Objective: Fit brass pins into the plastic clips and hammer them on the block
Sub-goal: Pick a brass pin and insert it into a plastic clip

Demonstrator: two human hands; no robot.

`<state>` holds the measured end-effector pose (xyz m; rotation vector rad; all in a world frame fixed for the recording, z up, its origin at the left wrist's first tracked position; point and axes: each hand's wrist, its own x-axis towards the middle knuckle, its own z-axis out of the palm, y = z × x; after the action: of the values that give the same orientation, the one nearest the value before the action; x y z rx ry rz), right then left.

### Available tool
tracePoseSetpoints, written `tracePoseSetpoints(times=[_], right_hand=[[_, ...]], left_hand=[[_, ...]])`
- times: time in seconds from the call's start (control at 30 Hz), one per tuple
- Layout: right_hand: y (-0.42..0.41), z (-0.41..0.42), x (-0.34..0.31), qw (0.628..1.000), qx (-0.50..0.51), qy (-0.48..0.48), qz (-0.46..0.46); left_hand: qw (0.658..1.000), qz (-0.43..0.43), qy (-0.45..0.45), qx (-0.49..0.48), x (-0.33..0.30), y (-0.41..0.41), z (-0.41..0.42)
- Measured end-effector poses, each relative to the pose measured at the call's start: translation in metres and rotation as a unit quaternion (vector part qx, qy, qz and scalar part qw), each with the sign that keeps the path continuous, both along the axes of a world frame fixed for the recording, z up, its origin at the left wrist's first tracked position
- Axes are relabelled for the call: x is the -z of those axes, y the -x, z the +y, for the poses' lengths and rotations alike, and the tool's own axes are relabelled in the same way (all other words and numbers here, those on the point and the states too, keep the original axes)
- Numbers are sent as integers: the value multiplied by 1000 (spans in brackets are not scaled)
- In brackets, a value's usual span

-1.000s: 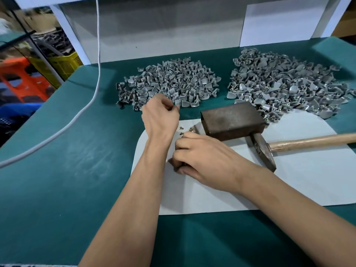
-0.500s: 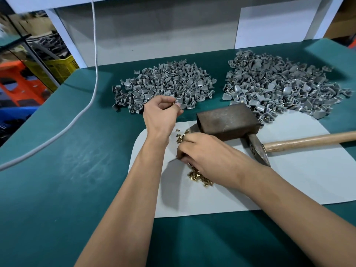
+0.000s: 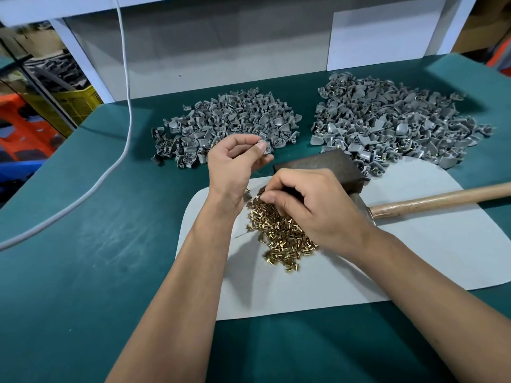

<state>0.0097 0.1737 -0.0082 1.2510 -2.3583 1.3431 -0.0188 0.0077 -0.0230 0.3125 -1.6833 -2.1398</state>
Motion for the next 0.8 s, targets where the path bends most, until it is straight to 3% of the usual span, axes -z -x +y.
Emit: tracePoseSetpoints(times=[0.23,0.6,0.8], right_hand=[[4,3,1,998,17,34,49],[16,11,5,995,52,82,7],[18,13,7,984,44,147,-85]], left_hand=[[997,5,-7,71,1,-2,5],[995,25,-12,99,-3,-5,11],[993,35,-12,109,-3,-6,12]])
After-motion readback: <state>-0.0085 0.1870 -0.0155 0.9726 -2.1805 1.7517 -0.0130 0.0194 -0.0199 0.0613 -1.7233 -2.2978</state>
